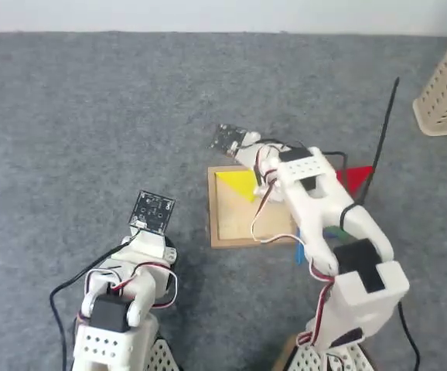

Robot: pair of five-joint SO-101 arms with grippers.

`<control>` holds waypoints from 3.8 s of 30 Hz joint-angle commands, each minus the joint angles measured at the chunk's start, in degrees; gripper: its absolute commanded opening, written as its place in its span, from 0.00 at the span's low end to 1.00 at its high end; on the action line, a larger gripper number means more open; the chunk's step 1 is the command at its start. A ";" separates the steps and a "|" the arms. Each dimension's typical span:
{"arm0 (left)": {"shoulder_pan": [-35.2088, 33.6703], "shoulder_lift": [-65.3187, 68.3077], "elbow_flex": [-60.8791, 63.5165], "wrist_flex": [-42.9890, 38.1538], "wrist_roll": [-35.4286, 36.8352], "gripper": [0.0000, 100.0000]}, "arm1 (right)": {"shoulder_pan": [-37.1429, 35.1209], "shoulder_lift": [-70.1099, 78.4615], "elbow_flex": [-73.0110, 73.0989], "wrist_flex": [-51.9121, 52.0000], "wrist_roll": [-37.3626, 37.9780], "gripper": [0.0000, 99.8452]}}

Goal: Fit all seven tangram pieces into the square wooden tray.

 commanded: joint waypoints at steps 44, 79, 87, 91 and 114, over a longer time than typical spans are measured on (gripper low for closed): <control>-0.18 -1.14 -1.01 0.35 0.44 0.01 | 20.44 9.54 -24.70 21.14 -74.90 0.21; -0.18 -1.14 -1.01 0.35 0.44 0.01 | 26.77 30.73 -74.20 59.03 -51.25 0.30; -0.18 -1.14 -1.01 0.35 0.44 0.01 | 22.37 33.10 -69.63 58.95 -76.04 0.30; -0.18 -1.14 -1.01 0.35 0.44 0.01 | 25.19 36.53 -69.71 58.24 -80.97 0.30; -0.18 -1.14 -1.01 0.35 0.44 0.01 | 30.90 44.79 -77.71 55.16 -58.02 0.12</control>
